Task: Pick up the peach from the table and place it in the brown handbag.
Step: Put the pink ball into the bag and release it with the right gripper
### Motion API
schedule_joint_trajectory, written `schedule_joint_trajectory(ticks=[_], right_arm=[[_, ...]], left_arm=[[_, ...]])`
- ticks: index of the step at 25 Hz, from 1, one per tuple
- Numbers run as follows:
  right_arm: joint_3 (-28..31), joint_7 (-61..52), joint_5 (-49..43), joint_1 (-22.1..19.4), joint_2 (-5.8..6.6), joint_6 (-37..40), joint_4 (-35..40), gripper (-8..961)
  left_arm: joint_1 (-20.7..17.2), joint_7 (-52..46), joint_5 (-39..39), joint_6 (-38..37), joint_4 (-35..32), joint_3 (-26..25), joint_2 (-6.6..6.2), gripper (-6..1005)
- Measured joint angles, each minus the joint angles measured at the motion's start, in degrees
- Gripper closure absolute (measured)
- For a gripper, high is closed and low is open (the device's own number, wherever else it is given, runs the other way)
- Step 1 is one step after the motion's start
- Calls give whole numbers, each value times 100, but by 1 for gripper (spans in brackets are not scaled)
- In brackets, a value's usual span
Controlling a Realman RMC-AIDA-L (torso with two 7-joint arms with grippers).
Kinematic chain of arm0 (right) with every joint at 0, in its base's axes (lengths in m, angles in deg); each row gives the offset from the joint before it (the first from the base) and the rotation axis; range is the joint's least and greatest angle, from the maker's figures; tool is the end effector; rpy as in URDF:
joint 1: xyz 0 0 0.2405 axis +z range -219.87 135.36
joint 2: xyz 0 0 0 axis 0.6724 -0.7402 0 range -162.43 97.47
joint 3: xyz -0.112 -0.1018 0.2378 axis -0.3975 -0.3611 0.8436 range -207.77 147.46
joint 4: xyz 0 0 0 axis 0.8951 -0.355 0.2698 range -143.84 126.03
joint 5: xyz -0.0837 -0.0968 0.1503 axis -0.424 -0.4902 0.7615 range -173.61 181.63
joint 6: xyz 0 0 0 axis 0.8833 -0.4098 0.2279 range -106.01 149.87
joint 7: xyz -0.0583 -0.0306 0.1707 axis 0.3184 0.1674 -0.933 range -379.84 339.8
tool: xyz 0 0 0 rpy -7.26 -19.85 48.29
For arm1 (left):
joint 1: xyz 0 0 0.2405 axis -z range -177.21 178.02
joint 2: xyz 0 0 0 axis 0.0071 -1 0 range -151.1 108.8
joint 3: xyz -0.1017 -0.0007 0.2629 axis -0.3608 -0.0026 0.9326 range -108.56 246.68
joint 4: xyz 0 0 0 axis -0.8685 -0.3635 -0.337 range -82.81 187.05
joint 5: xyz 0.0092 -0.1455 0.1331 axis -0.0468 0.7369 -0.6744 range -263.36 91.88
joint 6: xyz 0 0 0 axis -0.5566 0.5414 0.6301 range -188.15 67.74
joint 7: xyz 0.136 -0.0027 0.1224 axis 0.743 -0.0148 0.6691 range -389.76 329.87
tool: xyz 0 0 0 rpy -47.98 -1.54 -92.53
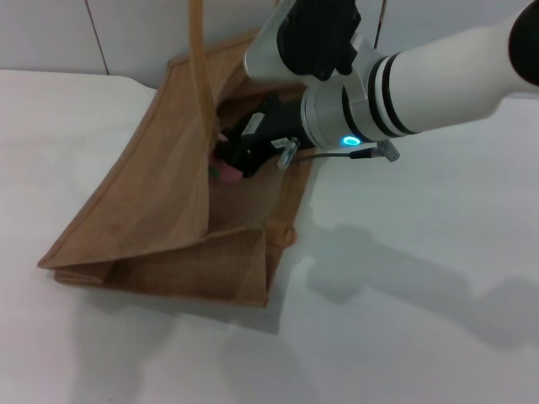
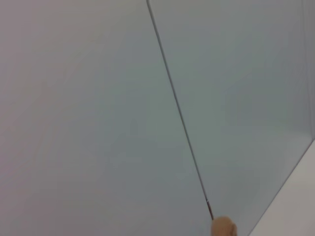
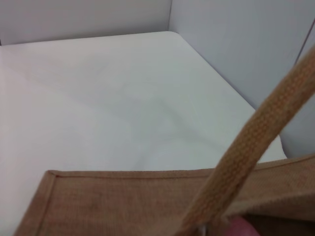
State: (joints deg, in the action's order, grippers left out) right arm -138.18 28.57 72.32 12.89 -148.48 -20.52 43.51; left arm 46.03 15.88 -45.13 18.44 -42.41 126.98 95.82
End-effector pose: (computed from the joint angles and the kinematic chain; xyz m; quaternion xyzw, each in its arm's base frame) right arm 0.0672 0.4263 -0.1514 -0.9810 0.0887 0.0299 0.1702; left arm -0.0667 0.4518 0.0865 -0.9129 -0.1091 -0.0856 0.3839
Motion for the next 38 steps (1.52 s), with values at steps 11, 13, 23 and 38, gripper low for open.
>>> schedule_joint_trajectory(ticks=[11,13,23,38], right_arm=[[-121,127,9,20,-8,262,-164,816],[-127,149,81,53,-10,280,-227,811],[-189,295,505,280,-10,281,-632,755],[-72,277,469,266,38,336,-665,126]], left_arm=[[-4,-78,0,-55,-13,219,1,877],[-7,-88,-1,-69,-13,249,1,877],[-45,-159,-1,-128,-79,247,-16,877],[-224,-162,-70,-212,-84,163,-38,877]])
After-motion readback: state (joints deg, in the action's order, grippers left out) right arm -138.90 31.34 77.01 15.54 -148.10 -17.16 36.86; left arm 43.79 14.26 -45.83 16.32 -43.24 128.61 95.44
